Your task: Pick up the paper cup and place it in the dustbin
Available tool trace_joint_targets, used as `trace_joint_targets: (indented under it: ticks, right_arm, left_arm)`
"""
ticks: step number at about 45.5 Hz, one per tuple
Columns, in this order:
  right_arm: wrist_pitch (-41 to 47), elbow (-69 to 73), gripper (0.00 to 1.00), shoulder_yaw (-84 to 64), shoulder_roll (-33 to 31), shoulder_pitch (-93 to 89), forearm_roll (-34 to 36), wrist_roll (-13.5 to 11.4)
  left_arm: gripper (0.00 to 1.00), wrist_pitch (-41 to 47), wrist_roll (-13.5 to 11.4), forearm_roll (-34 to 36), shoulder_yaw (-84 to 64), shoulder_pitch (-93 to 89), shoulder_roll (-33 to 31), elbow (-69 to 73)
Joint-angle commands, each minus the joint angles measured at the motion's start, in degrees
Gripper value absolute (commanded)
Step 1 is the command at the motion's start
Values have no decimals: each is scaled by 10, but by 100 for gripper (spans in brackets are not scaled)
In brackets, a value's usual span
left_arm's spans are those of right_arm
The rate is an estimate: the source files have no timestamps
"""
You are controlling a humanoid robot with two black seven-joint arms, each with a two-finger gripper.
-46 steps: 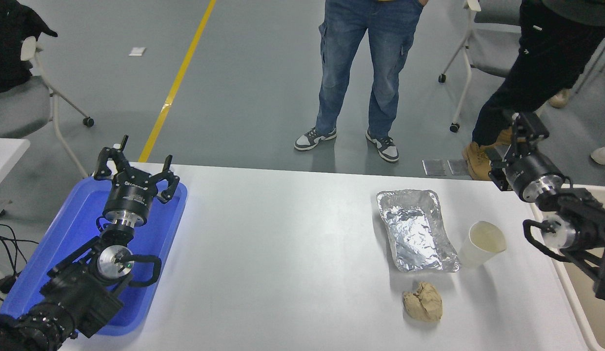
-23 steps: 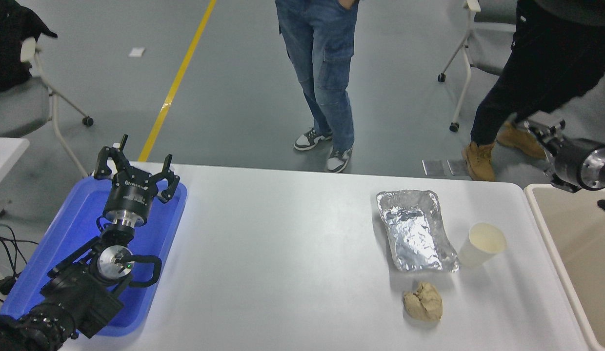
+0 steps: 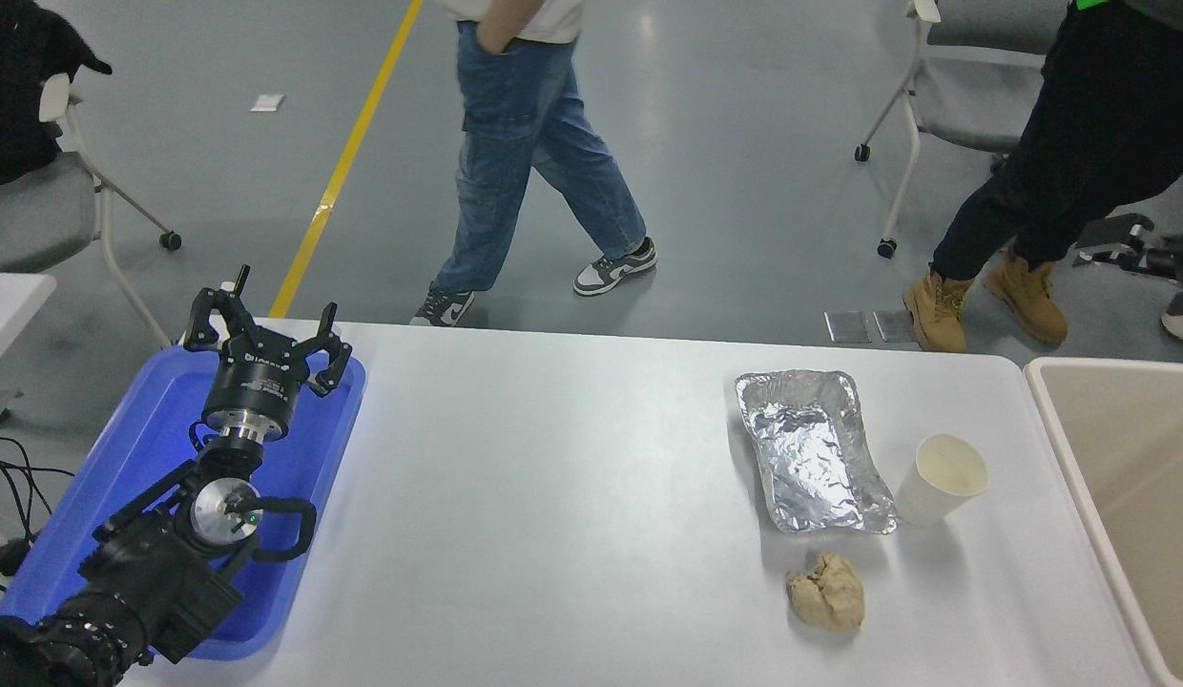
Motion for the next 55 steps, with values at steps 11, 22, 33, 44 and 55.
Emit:
trace_joint_targets:
  ticks: [11,22,33,44,55]
  right_arm:
    - [102,92,100,-38,36,70,-15,-5]
    - [99,92,100,-32,44,45,-16,-4]
    - [95,92,100,-31,47,20,-17,-4]
    - [69,90,100,-28,60,-11,-17,-1]
    - [47,85,100,10,63,-65,-21,1]
  left_arm:
    - [100,0,0,0,0,1,0,0]
    - [100,0,0,0,0,0,0,0]
    - [100,0,0,0,0,1,0,0]
    - [100,0,0,0,0,1,0,0]
    - [100,0,0,0,0,0,0,0]
